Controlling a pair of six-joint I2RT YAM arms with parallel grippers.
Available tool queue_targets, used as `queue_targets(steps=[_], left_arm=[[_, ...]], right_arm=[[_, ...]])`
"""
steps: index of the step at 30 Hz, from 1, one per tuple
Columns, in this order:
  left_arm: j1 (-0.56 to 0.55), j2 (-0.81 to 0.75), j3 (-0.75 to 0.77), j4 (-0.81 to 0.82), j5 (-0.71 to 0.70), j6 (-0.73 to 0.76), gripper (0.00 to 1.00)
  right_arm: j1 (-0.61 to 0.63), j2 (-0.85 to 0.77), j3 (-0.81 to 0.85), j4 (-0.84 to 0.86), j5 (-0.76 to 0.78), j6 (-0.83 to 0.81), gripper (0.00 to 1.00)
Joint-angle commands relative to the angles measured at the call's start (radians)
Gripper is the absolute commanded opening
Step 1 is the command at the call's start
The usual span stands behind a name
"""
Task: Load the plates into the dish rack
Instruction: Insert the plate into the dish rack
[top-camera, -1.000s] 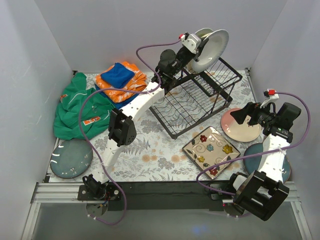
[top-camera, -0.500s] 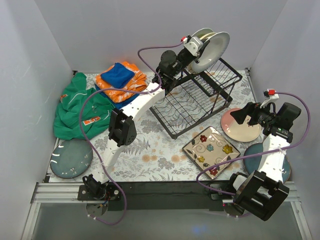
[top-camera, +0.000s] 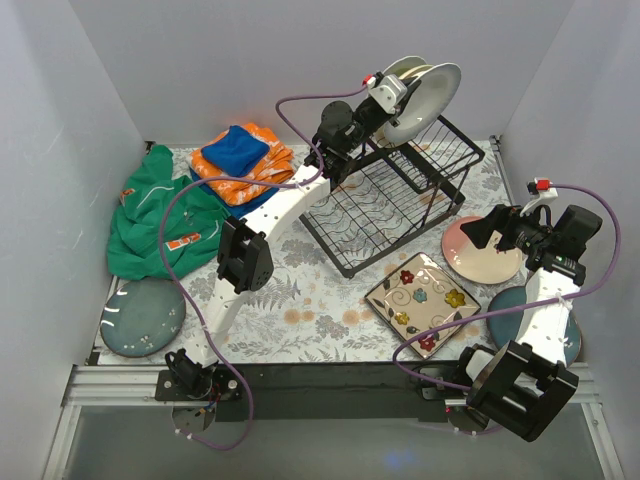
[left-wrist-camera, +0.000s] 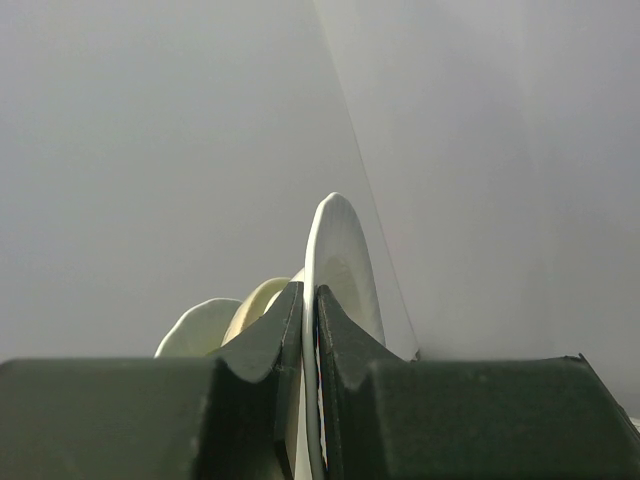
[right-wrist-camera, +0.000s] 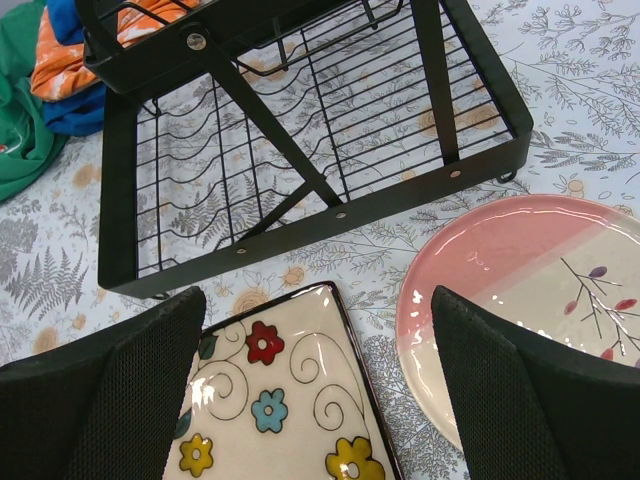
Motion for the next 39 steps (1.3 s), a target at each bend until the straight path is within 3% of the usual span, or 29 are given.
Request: queue_targets(steps=[1,39], left_arm=[[-0.002,-0.095,0.022,0.151,-0.010,0.056,0.00],[-0.002,-0.106,-0.036,0.127,0.033,0.214,0.00]], right_arm=[[-0.004,0.005,0.019,-0.007,-0.023,-0.019,0.98],[-0.004,0.014,0.016,-0.007,-0.024,-0.026,0.98]])
